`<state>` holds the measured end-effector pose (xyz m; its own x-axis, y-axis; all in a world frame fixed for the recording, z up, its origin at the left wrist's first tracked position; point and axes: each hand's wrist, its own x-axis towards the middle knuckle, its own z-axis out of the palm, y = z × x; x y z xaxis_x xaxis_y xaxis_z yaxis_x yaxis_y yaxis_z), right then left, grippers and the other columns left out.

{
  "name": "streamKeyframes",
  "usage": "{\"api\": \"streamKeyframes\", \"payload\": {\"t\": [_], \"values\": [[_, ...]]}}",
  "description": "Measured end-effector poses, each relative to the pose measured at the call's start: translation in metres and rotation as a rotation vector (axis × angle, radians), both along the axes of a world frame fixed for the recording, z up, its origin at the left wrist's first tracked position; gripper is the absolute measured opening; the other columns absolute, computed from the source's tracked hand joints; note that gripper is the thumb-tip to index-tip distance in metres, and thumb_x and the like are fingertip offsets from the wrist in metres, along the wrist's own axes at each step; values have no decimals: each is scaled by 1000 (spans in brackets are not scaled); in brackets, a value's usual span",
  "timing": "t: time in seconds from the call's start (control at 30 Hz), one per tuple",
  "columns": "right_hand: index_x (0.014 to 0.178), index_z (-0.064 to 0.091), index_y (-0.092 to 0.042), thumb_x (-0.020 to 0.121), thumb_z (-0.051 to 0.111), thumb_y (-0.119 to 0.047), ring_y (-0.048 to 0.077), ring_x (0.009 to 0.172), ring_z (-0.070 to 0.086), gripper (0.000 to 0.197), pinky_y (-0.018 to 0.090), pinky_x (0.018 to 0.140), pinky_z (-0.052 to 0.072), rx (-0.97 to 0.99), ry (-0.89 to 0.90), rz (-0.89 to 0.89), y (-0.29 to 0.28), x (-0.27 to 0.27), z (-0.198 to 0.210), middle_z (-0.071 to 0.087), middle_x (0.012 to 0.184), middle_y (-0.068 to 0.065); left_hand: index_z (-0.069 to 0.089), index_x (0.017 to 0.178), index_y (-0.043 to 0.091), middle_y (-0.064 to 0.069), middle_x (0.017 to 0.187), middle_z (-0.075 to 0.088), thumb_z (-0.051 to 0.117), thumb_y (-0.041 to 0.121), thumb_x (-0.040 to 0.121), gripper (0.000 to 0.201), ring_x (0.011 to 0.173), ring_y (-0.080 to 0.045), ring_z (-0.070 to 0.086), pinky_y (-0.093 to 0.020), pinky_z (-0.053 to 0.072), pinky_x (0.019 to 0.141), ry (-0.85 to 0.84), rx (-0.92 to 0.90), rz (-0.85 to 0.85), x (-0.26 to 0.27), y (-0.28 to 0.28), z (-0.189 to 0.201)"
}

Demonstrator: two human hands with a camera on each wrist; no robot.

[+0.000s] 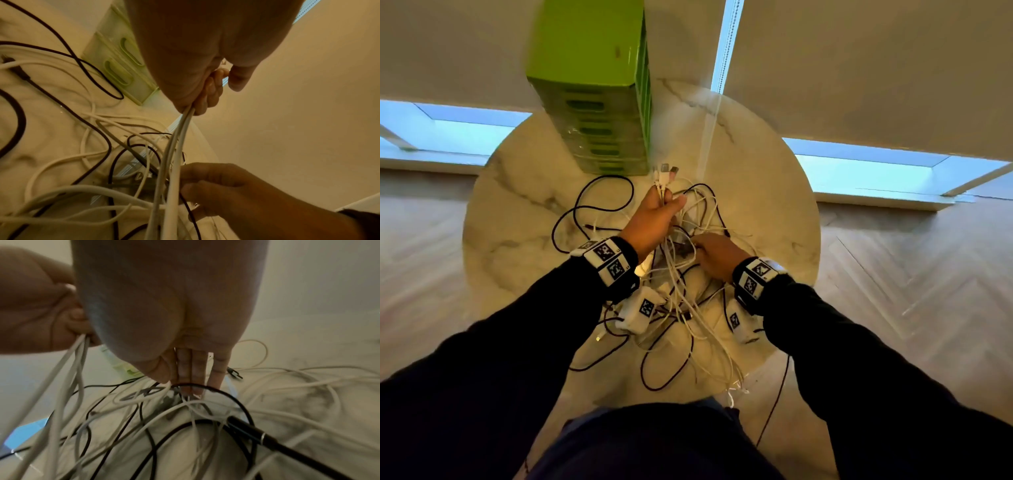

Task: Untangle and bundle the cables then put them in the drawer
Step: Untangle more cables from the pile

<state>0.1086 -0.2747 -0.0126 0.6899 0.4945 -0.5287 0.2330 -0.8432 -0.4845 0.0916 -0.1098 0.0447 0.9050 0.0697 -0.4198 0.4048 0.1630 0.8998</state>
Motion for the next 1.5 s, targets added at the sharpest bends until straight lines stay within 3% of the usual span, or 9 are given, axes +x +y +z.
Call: {"api": "streamKeyframes", "payload": {"t": [0.17,0.43,0.53,0.7,0.83,1.03,1.13,1.37,1.5], "values": [[125,64,-16,99,43,-16,36,113,60,33,36,91,49,-69,-31,-64,-29,32,-4,64,128,14,40,146,28,8,76,31,55,19,102,47,58,-5,33,-16,35,53,0,11,28,1,3,-10],[123,53,-12,91,66,-36,37,117,53,42,36,89,43,-159,-89,-187,-49,66,-12,53,127,15,51,129,24,6,72,32,55,18,102,28,53,-3,35,-18,35,51,-18,57,44,3,-3,-12],[125,49,-7,93,65,-41,36,119,51,50,36,86,41,-250,-60,-67,-47,62,-19,53,129,18,39,135,-6,5,68,32,55,18,102,43,50,-3,35,-18,35,50,12,88,70,4,-8,-13],[122,52,-4,102,44,-19,35,119,52,26,36,90,41,-231,-144,16,-41,60,-12,54,130,19,51,133,17,14,63,36,59,21,100,34,53,-5,39,-21,37,55,6,81,56,4,-11,-17],[111,58,-5,102,48,-21,33,103,57,21,33,79,39,-23,-182,42,-49,80,33,62,114,17,50,95,25,7,69,41,63,25,86,16,56,-10,38,-27,35,55,-18,58,34,8,-16,-14],[103,59,-15,102,53,-36,18,89,61,22,36,84,50,468,-327,-160,-52,109,114,70,101,2,49,134,17,9,87,49,60,10,95,41,65,-2,49,-18,41,62,-113,85,71,18,-36,1],[97,51,-17,104,50,-31,20,91,70,16,33,85,55,709,-141,-250,-37,95,135,74,95,4,50,125,19,9,80,46,60,16,95,31,58,-5,43,-22,37,56,-129,2,137,18,-40,13],[99,48,-9,99,61,-21,24,65,69,18,31,68,54,604,24,-127,-10,31,109,73,74,8,55,118,11,7,69,45,55,29,103,24,54,-6,34,-22,29,55,-168,-160,103,-1,-16,22],[99,45,-10,100,60,-18,17,58,64,17,28,62,53,679,54,-174,6,8,106,72,74,12,58,103,29,-2,74,51,60,30,98,6,56,-10,40,-25,34,56,-174,-128,68,-15,0,20]]}}
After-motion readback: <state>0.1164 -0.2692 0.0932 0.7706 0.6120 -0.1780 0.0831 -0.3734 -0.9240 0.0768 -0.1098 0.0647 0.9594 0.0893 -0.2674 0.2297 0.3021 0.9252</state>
